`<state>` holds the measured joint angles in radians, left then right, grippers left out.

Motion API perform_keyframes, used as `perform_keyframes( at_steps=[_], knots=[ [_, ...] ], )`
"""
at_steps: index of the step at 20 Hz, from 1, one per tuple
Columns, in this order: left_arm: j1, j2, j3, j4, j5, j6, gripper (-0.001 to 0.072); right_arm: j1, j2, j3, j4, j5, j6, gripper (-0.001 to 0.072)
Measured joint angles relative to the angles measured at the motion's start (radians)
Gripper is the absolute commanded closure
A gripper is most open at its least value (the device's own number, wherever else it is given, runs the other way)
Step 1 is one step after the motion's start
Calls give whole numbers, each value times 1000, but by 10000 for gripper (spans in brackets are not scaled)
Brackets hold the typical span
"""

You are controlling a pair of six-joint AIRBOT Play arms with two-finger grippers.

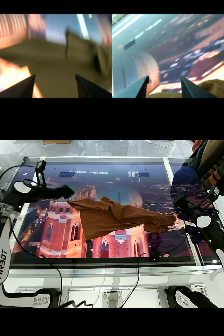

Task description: Fold the clothes and pants, and hang the long-sleeved shirts on hangers.

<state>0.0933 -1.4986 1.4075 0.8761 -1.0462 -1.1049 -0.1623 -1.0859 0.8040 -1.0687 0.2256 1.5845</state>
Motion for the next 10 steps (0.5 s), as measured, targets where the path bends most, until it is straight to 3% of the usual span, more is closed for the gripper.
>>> perform_keyframes(
  at_steps=[3,6,7,8,9,10],
  knots=[
    [28,43,-100,18,-180,-39,306,0,-1,1,-7,-9,-2,259],
    [35,137,-298,-42,-214,-12,301,0,-2,1,-11,-9,-4,259],
    [36,165,-366,-65,-206,2,249,0,-2,1,-15,-9,-4,259],
    [36,184,-421,-85,-188,13,115,0,-2,1,-17,-9,-5,259],
    [35,196,-470,-100,-172,28,52,0,-2,1,-22,-10,-5,259],
    [32,201,-513,-108,-165,46,52,0,-2,1,-23,-9,-5,259]
  ],
)
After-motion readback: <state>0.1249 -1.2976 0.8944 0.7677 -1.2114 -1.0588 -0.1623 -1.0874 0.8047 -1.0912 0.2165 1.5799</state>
